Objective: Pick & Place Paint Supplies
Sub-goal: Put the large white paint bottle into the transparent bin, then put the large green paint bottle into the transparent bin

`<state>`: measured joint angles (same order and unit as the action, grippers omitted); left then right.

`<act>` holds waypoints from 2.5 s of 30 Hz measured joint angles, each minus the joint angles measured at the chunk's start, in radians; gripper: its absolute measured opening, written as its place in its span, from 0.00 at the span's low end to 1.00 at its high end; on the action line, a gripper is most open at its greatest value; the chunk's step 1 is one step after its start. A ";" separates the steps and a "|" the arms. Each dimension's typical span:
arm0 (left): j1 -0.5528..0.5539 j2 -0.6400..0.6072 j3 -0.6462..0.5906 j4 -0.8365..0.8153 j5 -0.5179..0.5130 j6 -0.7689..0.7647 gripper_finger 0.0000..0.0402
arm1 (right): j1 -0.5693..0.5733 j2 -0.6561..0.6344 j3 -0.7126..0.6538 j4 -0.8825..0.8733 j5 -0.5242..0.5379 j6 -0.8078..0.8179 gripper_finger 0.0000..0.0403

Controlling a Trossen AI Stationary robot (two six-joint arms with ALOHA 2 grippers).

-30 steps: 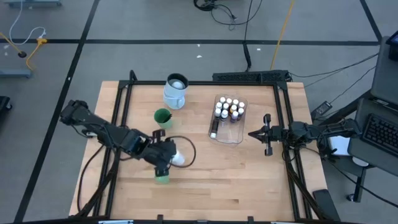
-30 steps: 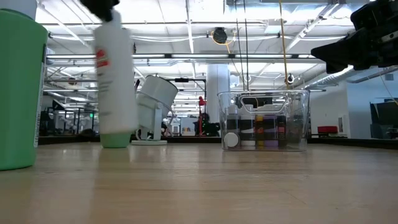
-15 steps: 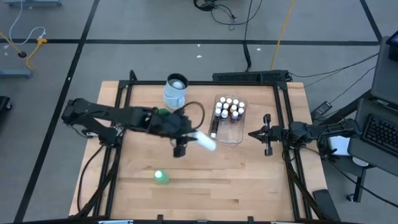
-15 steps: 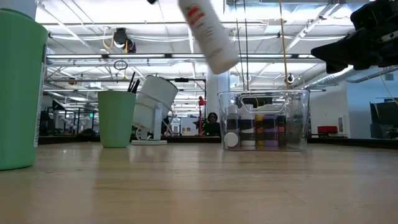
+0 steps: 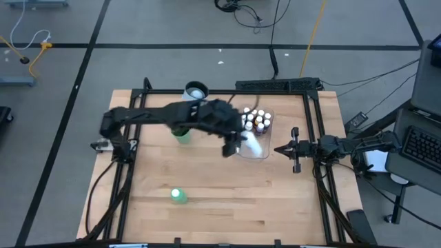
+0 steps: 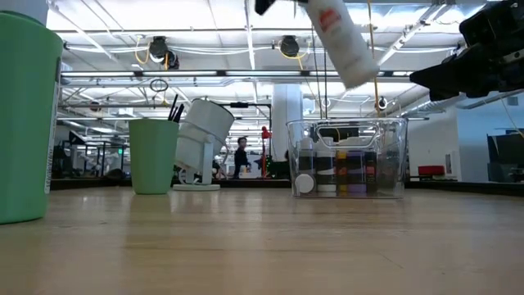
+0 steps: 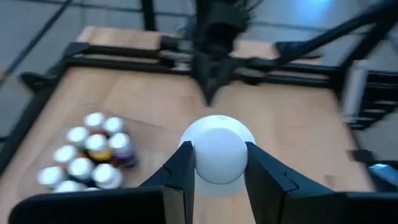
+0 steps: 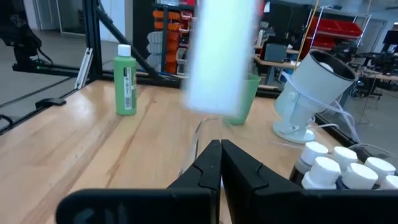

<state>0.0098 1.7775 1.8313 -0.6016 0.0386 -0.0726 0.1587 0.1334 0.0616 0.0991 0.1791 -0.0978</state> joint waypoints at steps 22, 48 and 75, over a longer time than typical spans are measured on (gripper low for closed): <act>0.188 0.441 0.308 -0.197 -0.007 -0.008 0.24 | 0.000 0.002 0.000 -0.005 0.000 -0.027 0.01; 0.146 0.480 0.301 -0.151 -0.021 0.018 0.35 | 0.000 0.002 0.000 -0.006 0.001 -0.049 0.01; 0.053 0.231 0.305 -0.230 -0.099 0.186 0.36 | 0.000 0.004 0.000 0.000 0.000 -0.046 0.01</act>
<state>0.0624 2.0086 2.1365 -0.8316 -0.0601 0.1135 0.1587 0.1379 0.0616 0.0992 0.1791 -0.1439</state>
